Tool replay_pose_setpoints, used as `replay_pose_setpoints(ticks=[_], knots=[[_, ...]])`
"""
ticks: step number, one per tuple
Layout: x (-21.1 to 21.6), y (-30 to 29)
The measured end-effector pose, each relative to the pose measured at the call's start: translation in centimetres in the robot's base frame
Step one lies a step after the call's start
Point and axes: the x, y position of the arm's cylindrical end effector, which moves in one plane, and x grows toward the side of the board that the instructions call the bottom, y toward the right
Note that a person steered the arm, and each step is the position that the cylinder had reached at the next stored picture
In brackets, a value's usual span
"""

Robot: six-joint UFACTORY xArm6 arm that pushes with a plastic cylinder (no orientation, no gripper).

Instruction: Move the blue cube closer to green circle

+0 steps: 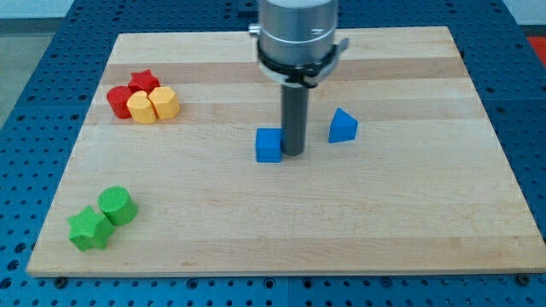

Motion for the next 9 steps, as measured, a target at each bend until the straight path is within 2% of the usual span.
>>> replay_pose_setpoints(ticks=[2,3,4,6,9], knots=[[0.1,-7.5],[0.2,-9.2],[-1.7,-7.8],[-1.6,-8.9],[0.6,-15.0]])
